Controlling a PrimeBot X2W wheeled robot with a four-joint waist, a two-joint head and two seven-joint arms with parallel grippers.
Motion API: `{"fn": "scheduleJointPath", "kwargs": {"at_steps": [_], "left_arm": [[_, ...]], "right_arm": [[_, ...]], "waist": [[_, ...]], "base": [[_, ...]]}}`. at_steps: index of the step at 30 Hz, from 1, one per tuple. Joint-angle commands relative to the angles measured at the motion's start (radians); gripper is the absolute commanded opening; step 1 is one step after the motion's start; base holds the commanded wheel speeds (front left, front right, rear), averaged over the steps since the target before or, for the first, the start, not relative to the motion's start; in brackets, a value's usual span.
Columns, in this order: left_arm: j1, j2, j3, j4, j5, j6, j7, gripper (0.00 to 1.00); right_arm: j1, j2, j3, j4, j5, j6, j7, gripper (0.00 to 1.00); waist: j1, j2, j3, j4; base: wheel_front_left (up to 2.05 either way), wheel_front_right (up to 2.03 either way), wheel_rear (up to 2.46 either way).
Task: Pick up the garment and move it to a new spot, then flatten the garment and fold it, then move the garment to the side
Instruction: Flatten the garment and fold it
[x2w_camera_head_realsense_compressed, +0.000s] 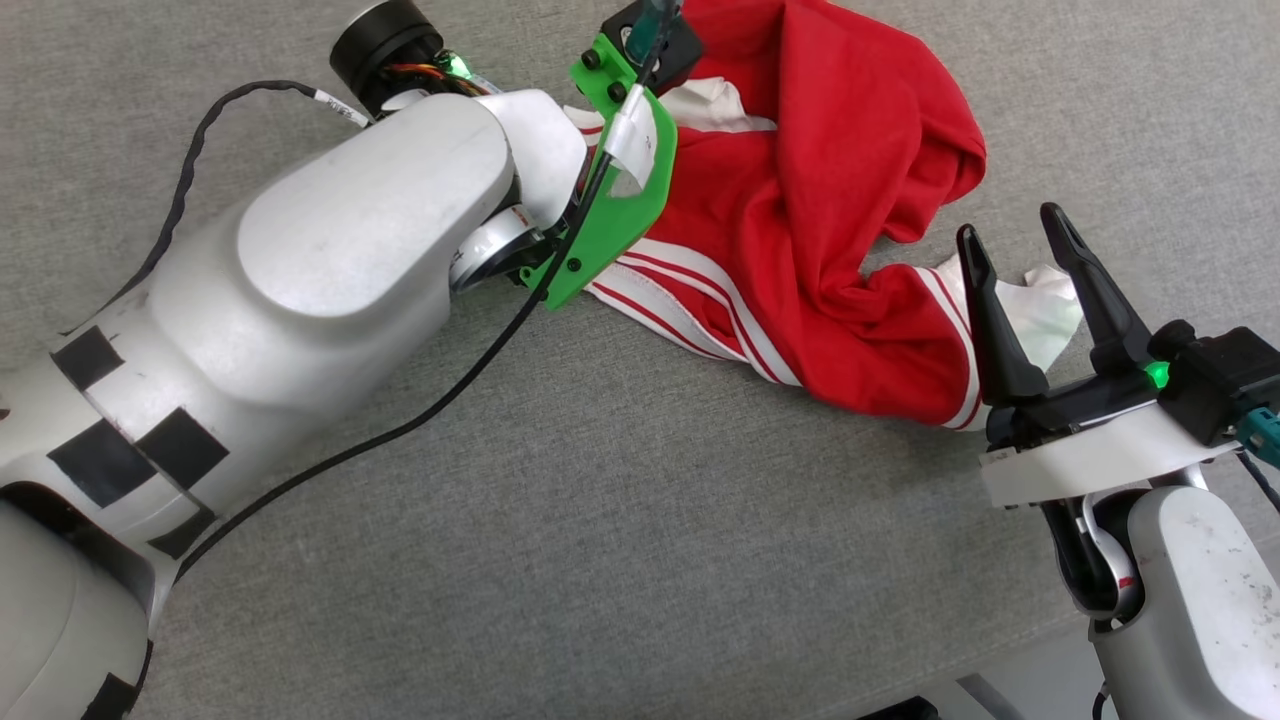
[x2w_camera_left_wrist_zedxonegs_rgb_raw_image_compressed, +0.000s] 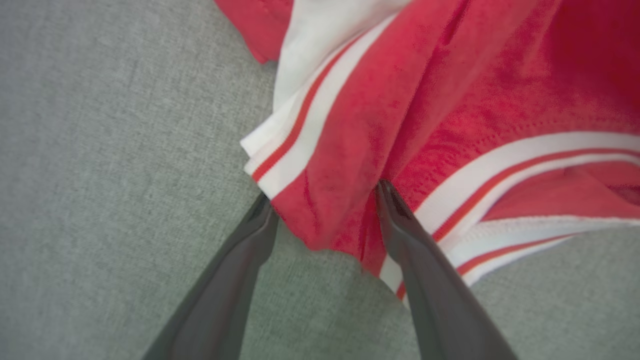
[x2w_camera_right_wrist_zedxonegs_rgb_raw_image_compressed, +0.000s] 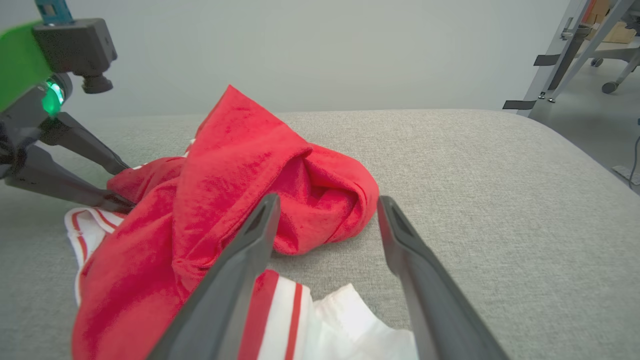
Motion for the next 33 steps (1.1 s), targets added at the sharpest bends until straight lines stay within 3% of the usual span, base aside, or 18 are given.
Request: {"fn": "scheduleJointPath", "kwargs": {"at_steps": [1,10,17,23,33], "left_arm": [[0.076,0.008,-0.031,0.010,0.000,-0.003,-0.006,0.00],[0.035,0.039,-0.023,-0.057,-0.032,-0.003,-0.304,0.00],[0.086,0.137,0.038,-0.123,-0.074,0.012,-0.482,0.00],[0.206,0.257,0.083,-0.246,-0.104,0.101,-0.571,0.00],[0.576,0.489,0.139,-0.377,-0.240,0.305,-0.750,0.00]], "right_arm": [[-0.020,0.003,-0.006,0.000,-0.011,-0.001,-0.005,1.00],[0.029,-0.024,-0.047,0.000,-0.029,-0.001,-0.005,1.00],[0.085,-0.051,-0.066,0.017,-0.031,-0.001,-0.005,1.00],[0.128,-0.067,-0.085,0.029,-0.031,-0.001,-0.005,1.00],[0.180,-0.080,-0.106,0.054,-0.031,-0.001,-0.005,1.00]], "waist": [[-0.0001,0.0000,0.007,-0.005],[-0.0001,0.0000,-0.107,0.108],[-0.0001,0.0000,-0.218,0.208],[-0.0001,0.0000,-0.275,0.269],[-0.0001,0.0000,-0.312,0.295]], "base": [[0.00,0.00,0.00],[0.00,0.00,0.00],[0.00,0.00,0.00],[0.00,0.00,0.00],[0.00,0.00,0.00]]}}
